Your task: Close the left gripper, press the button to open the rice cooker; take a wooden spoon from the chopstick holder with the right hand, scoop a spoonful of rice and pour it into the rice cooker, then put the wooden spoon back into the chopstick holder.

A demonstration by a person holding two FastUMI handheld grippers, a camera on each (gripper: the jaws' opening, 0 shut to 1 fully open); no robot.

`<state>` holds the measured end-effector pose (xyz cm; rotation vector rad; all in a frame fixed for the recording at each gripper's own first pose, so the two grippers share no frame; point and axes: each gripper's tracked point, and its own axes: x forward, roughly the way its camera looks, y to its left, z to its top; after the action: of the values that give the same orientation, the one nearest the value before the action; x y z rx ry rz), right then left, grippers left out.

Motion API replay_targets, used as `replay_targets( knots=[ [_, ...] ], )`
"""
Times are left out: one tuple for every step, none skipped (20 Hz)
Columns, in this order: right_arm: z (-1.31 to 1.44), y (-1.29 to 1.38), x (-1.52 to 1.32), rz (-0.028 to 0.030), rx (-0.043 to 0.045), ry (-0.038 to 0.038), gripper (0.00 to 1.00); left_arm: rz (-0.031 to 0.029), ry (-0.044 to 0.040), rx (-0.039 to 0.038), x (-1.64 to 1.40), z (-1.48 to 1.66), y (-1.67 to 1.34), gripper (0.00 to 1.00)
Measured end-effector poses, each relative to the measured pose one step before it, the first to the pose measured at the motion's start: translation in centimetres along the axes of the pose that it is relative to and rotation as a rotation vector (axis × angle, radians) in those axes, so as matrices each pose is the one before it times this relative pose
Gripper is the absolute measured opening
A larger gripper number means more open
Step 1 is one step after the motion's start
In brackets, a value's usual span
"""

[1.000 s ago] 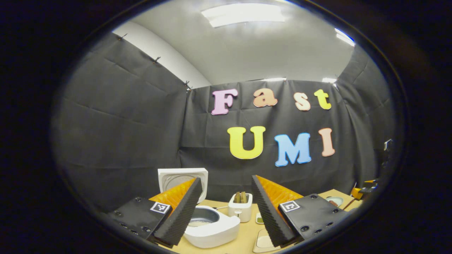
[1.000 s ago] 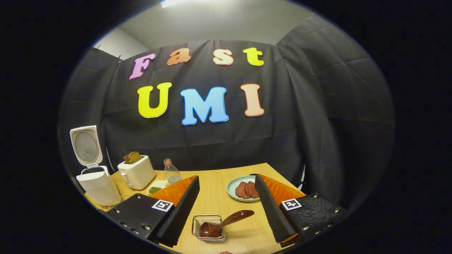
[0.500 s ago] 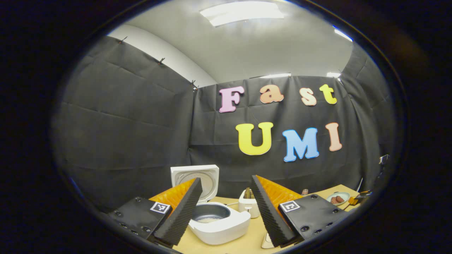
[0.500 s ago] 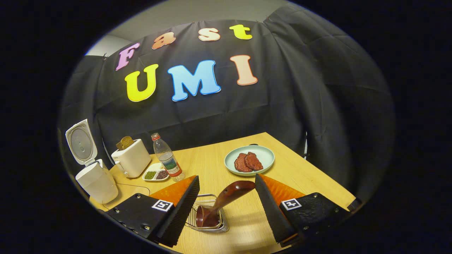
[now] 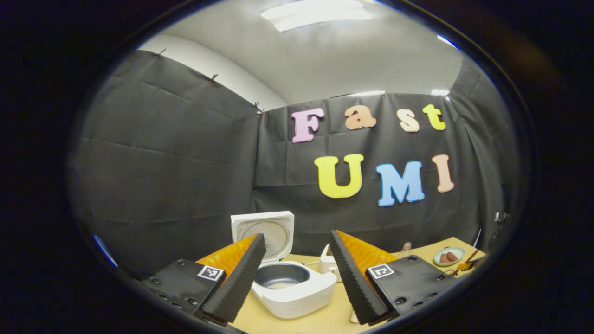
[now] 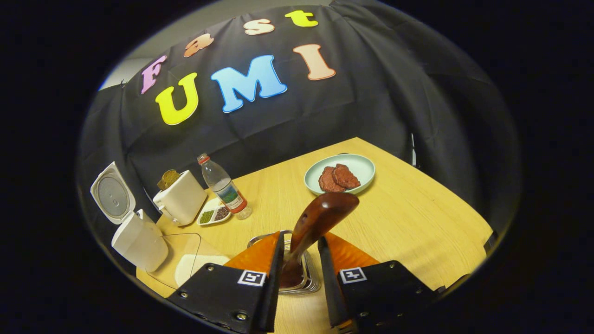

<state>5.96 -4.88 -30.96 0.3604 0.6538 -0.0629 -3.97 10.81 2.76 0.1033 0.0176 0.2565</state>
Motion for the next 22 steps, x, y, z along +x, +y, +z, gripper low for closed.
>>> replay_targets(
  knots=[
    [0.525,0.287,-0.889,0.00594,0.01523,-0.00808,0.30,-0.00052,0.00734,-0.00112,0.142,-0.194,0.010,0.99],
    [0.087,0.500,0.357,0.01078,0.00675,-0.00700,0.17,0.00019,0.00589,-0.00191,-0.050,-0.359,0.159,0.97],
    [0.027,0.159,0.066,0.00594,-0.00749,0.00767,0.11,0.00106,0.00249,-0.00355,0.015,-0.108,0.182,0.96],
    [-0.040,0.353,0.055,0.00660,-0.02280,0.00415,0.11,-0.00341,0.00088,-0.00403,0.055,-0.170,0.039,0.99],
    [0.311,0.157,-0.201,-0.00022,-0.02153,-0.00775,0.11,-0.00093,-0.00051,-0.00126,0.109,0.012,0.084,0.99],
    [0.535,0.183,-0.254,-0.00226,-0.01535,-0.00469,0.11,0.00104,-0.00313,-0.00115,0.125,-0.071,0.254,0.99],
    [0.793,0.166,-0.548,-0.00237,-0.00754,-0.01502,0.11,0.00132,-0.00470,-0.00487,0.054,0.103,0.262,0.99],
    [0.880,0.328,-0.523,0.00107,-0.00772,-0.01633,0.11,-0.00243,-0.00128,-0.00846,0.030,-0.131,0.185,0.97],
    [0.990,0.421,-0.436,0.00539,-0.00732,-0.01793,0.11,0.00017,0.00107,-0.00893,0.215,-0.099,0.220,0.99],
    [1.027,0.430,-0.428,0.00085,-0.01397,-0.01552,0.11,-0.00163,0.00172,-0.00826,0.204,-0.311,0.183,0.97],
    [0.841,0.342,-0.389,-0.00153,-0.01464,-0.01804,0.11,-0.00053,0.00111,-0.00722,0.225,-0.180,0.253,0.97],
    [0.994,0.479,-0.378,0.00082,-0.01353,-0.01856,0.11,-0.00264,0.00083,-0.00755,0.191,-0.130,0.204,0.97],
    [0.712,0.685,-0.393,0.00445,-0.00958,-0.01774,0.11,-0.00116,0.00206,-0.00692,0.148,-0.261,0.200,0.97],
    [0.877,0.805,-0.314,0.00738,-0.00234,-0.01638,0.11,-0.00478,0.00087,-0.00827,0.173,-0.148,0.244,0.97],
    [0.439,0.827,-0.238,0.00836,0.00011,-0.01075,0.11,-0.00504,0.00284,-0.00778,0.189,-0.170,0.166,0.96],
    [0.317,0.855,-0.135,0.00888,0.00293,-0.00668,0.11,-0.00512,0.00122,-0.00646,0.162,-0.228,0.191,0.97],
    [0.267,0.952,-0.129,0.00914,0.00250,-0.00629,0.11,-0.00424,0.00248,-0.00415,0.217,-0.145,0.306,0.97],
    [0.030,1.049,-0.070,0.01253,0.00090,-0.00234,0.11,-0.00271,0.00009,-0.00259,0.241,-0.124,0.442,0.97],
    [-0.105,1.019,-0.083,0.01294,-0.00130,-0.00066,0.11,-0.00134,-0.00053,-0.00155,0.154,0.002,0.421,0.97],
    [-0.153,1.028,-0.040,0.01074,-0.00566,0.00052,0.11,0.00023,-0.00019,0.00022,0.109,-0.124,0.466,0.96],
    [-0.307,0.881,0.011,0.00979,-0.00759,0.00237,0.11,0.00218,0.00046,-0.00010,0.075,-0.027,0.660,0.96],
    [-0.342,1.037,0.041,0.01066,-0.00790,0.00371,0.11,0.00284,0.00223,-0.00160,0.050,-0.227,0.648,0.96]
  ],
)
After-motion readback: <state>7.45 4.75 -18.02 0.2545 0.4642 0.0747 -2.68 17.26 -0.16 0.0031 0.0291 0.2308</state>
